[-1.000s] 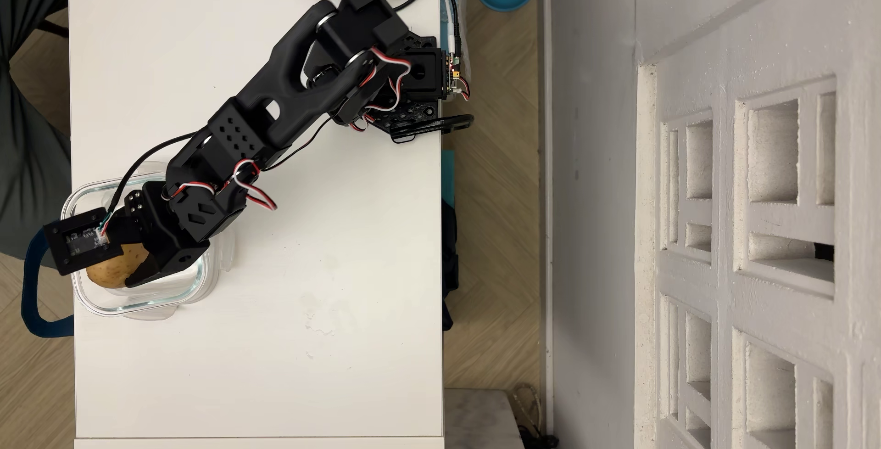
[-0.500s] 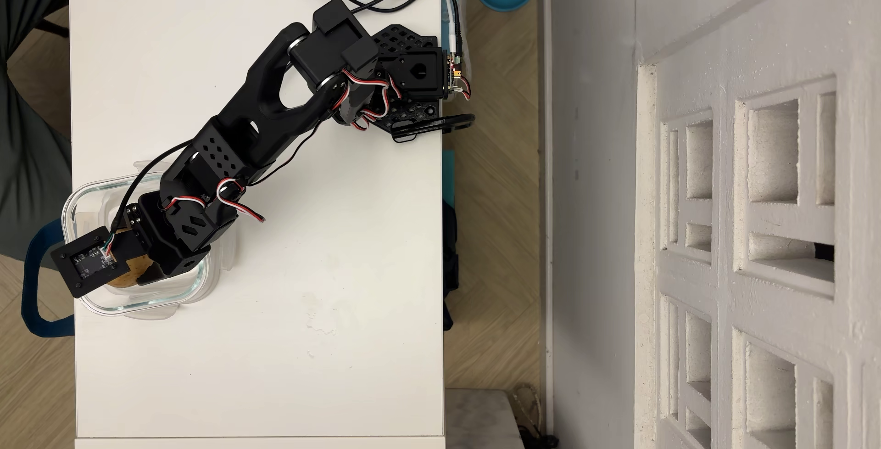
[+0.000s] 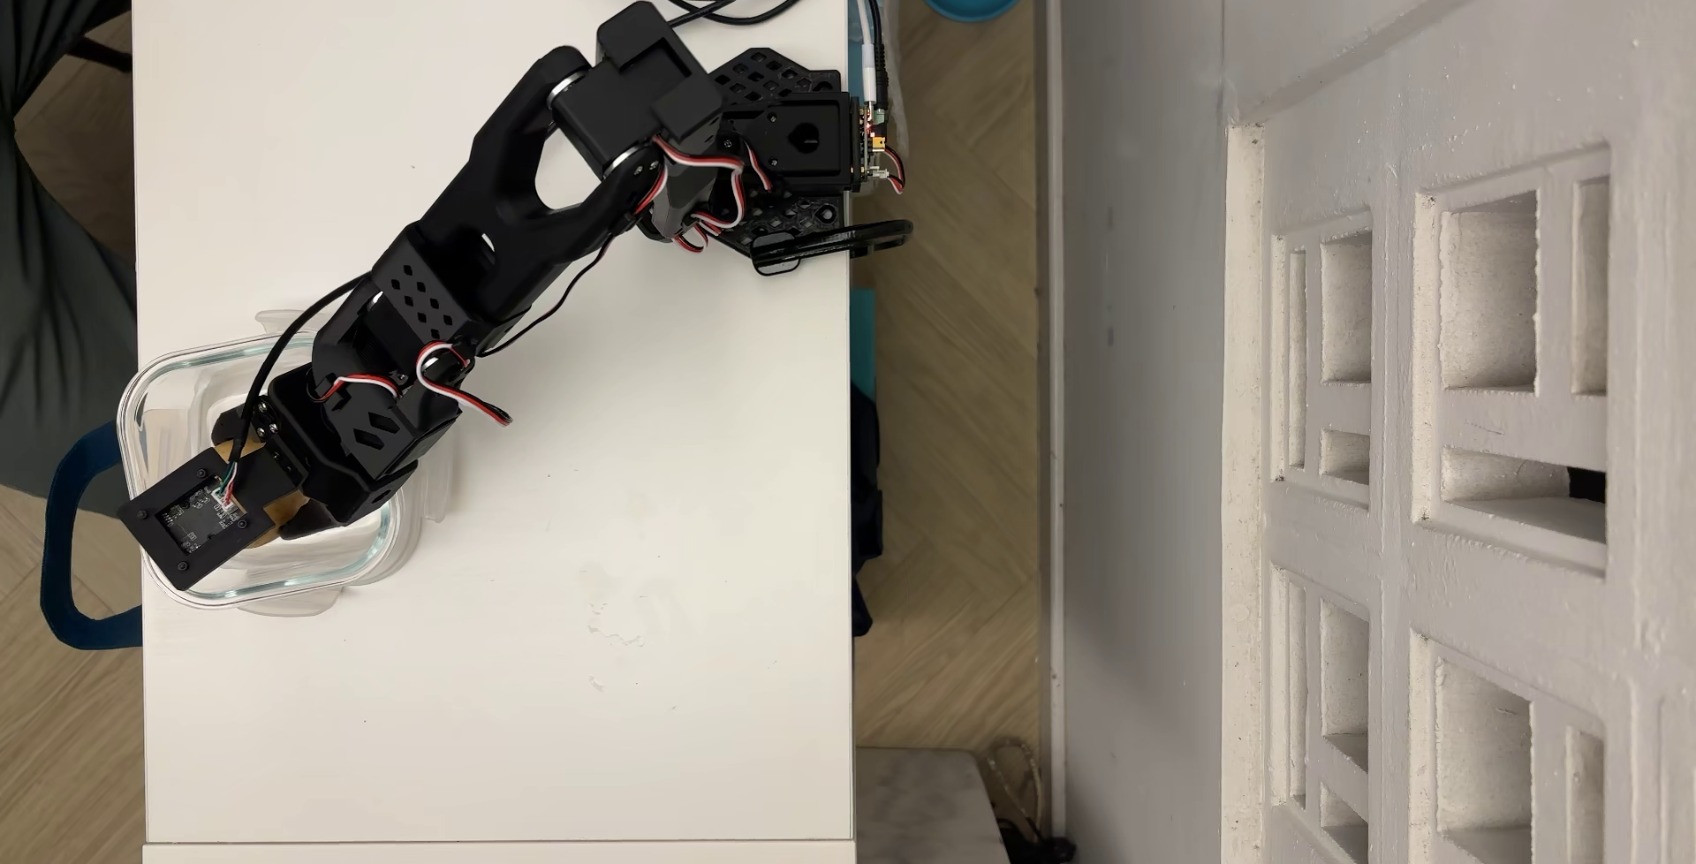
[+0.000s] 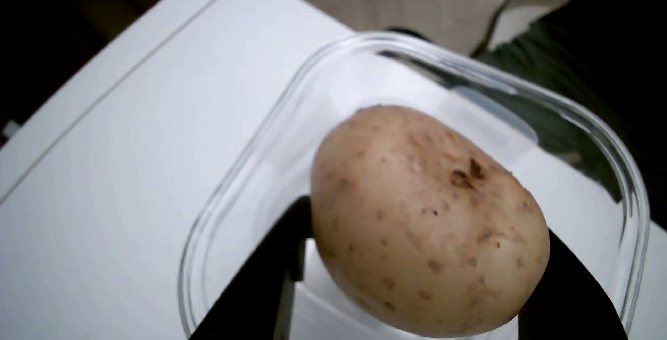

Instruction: Grab the potato and put it in box

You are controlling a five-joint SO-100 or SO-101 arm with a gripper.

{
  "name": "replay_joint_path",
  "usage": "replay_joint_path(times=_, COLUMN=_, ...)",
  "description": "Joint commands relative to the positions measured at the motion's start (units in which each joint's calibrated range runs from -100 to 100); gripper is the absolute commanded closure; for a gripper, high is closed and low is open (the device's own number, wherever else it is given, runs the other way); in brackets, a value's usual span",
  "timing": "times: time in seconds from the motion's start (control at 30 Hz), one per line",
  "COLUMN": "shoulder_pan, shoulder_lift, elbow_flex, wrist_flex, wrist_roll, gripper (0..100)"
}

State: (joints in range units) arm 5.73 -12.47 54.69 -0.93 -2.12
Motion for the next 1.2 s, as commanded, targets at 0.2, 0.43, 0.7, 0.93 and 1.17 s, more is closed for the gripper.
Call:
replay_joint_path(times=0.2, shoulder_pan=2.95, shoulder_lift=-0.35, elbow_flex=2.65, wrist_flex=-0.55, wrist_roll=0.29, gripper=65)
replay_joint_path(times=0.43, shoulder_pan=3.56, shoulder_lift=-0.44, elbow_flex=4.13, wrist_flex=-0.55, wrist_roll=0.35, gripper=57)
replay_joint_path(times=0.7, shoulder_pan=2.65, shoulder_lift=-1.29, elbow_flex=2.39, wrist_flex=-0.64, wrist_roll=0.16, gripper=68)
replay_joint_path(times=0.93, shoulder_pan=1.89, shoulder_lift=-1.38, elbow_flex=-3.15, wrist_flex=-0.64, wrist_roll=-0.46, gripper=80)
replay_joint_path(times=1.17, shoulder_pan=-0.09, shoulder_lift=-1.38, elbow_flex=-6.62, wrist_flex=-0.64, wrist_roll=-4.64, gripper=88)
